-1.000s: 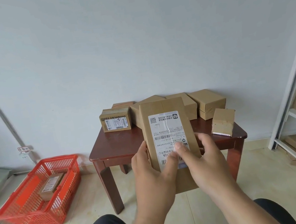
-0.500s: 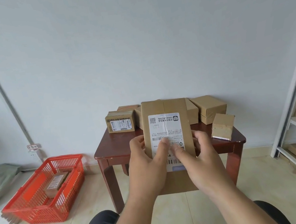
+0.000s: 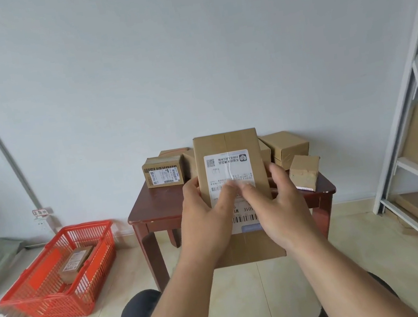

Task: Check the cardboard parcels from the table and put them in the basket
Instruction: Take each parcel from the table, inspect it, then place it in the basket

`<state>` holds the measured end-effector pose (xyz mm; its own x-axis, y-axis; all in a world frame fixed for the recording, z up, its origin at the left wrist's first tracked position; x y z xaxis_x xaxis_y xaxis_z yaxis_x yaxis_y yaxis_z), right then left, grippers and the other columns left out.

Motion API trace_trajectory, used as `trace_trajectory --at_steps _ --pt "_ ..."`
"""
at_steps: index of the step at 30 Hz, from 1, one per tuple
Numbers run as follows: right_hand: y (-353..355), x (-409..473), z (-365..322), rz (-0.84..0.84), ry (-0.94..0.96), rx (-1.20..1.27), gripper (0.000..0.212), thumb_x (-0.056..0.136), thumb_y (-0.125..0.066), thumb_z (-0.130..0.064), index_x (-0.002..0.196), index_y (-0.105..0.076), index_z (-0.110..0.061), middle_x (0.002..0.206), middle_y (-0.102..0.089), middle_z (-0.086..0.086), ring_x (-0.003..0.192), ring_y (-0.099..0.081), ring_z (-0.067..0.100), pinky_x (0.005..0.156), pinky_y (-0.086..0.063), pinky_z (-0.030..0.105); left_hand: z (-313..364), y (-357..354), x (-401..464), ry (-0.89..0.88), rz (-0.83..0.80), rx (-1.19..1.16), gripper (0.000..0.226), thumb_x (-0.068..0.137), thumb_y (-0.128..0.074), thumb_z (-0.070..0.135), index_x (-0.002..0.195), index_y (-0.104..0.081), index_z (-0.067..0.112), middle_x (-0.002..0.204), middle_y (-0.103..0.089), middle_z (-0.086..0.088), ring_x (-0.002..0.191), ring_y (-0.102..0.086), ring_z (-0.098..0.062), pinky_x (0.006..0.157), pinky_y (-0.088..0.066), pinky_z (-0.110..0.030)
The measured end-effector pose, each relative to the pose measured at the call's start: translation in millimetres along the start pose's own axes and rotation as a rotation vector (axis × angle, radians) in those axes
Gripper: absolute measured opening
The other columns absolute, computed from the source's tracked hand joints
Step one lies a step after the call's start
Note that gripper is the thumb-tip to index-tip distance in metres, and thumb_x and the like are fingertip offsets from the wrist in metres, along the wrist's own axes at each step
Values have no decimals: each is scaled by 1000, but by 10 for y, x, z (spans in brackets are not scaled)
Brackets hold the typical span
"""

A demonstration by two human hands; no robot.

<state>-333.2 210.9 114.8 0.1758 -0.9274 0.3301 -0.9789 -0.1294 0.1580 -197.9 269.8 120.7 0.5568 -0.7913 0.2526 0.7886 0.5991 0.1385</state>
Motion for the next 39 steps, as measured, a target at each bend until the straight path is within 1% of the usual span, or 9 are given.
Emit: trace_trajectory --at_steps 3,8,14,19,22,24,28,32,39 --pt "-9 18 17 23 -2 -39 55 77 -66 -73 128 -57 -54 128 -69 -16 111 -70 6 93 -60 42 -3 -14 33 12 2 9 47 94 -72 48 129 -52 23 104 -70 18 86 -67 14 63 -50 -8" --pt "-31 57 25 30 -32 -84 47 85 -66 -72 123 -59 -46 121 -70 -15 104 -71 5 88 -61 41 -84 -36 17 7 33 -5 54 90 -73 55 127 -51 24 111 -70 16 98 -70 3 84 -57 -30" --pt "-52 35 59 30 -64 -38 29 94 -68 -59 116 -62 -42 112 -73 -18 87 -69 -9 62 -52 11 -144 -28 27 11 -22 0 72 76 -70 67 139 -46 40 130 -65 12 121 -66 -13 97 -59 -41" --pt "-62 -55 94 47 -69 -81 36 89 -70 -66 114 -62 -42 109 -73 -17 90 -68 -7 61 -50 9 -59 -10 75 13 -54 -62 37 96 -72 42 128 -56 38 103 -74 24 96 -73 1 79 -61 -26" --pt "-48 -33 111 56 -88 -116 39 88 -67 -71 112 -60 -41 109 -73 -13 96 -70 3 69 -54 25 -31 -39 25 -14 -64 -70 26 98 -71 38 119 -57 39 100 -72 32 91 -73 4 67 -57 -16" --pt "-42 10 107 55 -104 -138 40 90 -64 -73 108 -61 -37 107 -72 -12 95 -70 6 67 -52 28 -49 -58 -2 -30 -58 -70 29 97 -72 38 122 -56 40 104 -73 27 94 -73 2 71 -59 -18" --pt "-43 32 136 61 -128 -143 45 88 -59 -79 102 -63 -36 106 -72 -13 95 -69 5 73 -53 30 -154 -91 -16 -33 -49 -54 33 92 -75 47 113 -53 60 115 -73 17 107 -73 -9 88 -62 -39" --pt "-36 3 183 55 -126 -149 46 87 -56 -82 101 -63 -39 105 -71 -13 96 -69 4 77 -56 34 -156 -85 45 5 -23 -68 62 88 -74 56 137 -44 34 127 -66 9 109 -72 -9 88 -63 -41" --pt "-68 90 194 32 -153 -96 40 89 -66 -70 99 -59 -33 99 -71 -11 85 -70 2 67 -52 27 -151 -90 169 66 10 -36 55 87 -77 57 125 -50 26 92 -73 12 78 -75 1 66 -61 -26"
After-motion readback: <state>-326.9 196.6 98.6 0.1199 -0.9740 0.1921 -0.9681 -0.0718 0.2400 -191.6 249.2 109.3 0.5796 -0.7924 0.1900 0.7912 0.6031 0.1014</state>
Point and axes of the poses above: each hand's wrist, its own x-axis towards the middle knuckle, its own y-axis out of the back of the hand, z = x × y, the point moved 2 cm from there along x, towards the middle knuckle
